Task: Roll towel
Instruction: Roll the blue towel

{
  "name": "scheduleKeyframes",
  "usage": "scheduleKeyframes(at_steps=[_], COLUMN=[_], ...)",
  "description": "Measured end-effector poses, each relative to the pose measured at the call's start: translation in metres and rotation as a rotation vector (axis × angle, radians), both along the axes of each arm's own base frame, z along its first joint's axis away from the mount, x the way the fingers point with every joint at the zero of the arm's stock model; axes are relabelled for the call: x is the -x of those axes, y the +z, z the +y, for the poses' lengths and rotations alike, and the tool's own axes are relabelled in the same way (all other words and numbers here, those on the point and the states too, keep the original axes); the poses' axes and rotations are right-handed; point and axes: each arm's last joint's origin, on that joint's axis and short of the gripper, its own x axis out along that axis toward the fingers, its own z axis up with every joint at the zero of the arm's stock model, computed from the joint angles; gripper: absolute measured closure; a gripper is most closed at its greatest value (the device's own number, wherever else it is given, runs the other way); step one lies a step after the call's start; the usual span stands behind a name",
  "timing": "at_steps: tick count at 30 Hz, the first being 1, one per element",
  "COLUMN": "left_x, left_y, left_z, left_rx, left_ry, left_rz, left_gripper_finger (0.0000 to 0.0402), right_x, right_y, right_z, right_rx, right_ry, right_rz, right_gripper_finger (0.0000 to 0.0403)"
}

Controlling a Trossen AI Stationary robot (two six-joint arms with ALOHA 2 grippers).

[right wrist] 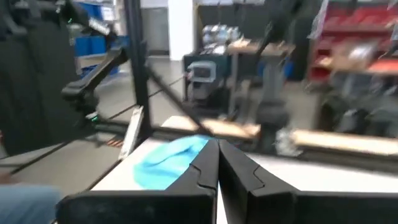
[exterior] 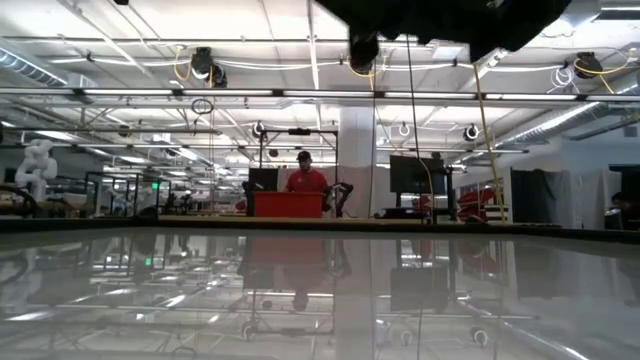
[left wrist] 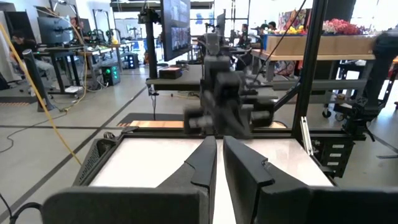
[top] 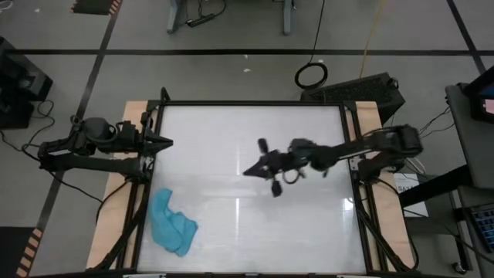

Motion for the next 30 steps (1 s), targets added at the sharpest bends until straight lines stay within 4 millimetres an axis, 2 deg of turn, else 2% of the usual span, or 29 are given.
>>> scheduleKeyframes(at_steps=[4, 11, 17, 23, 26, 30], left_x=[0.0, 0.0, 0.0, 0.0, 0.0, 0.0], left_y=[0.0, 0.0, 0.0, 0.0, 0.0, 0.0], left_z=[0.0, 0.0, 0.0, 0.0, 0.0, 0.0], left_rx=[0.0, 0.0, 0.0, 0.0, 0.0, 0.0], left_ry=[0.0, 0.0, 0.0, 0.0, 0.0, 0.0], left_rz=[0.0, 0.0, 0.0, 0.0, 0.0, 0.002], left_gripper_finger=[0.0363, 0.0363, 0.0363, 0.0363, 0.0363, 0.0363], right_x=[-0.031, -0.084, -0.123, -0.15, -0.16, -0.171], right_y=[-0.03, -0.063, -0.08, -0.103, -0.113, -0.125], right_z=[0.016, 0.045, 0.062, 0.068, 0.07, 0.077], right_rx=[-0.031, -0.044, -0.052, -0.054, -0.048, -0.022], right_ry=[0.044, 0.095, 0.117, 0.141, 0.145, 0.174], right_rz=[0.102, 0.162, 0.16, 0.266, 0.341, 0.375], right_gripper_finger=[0.0403, 0.0403, 0.0403, 0.0401, 0.0379, 0.0308])
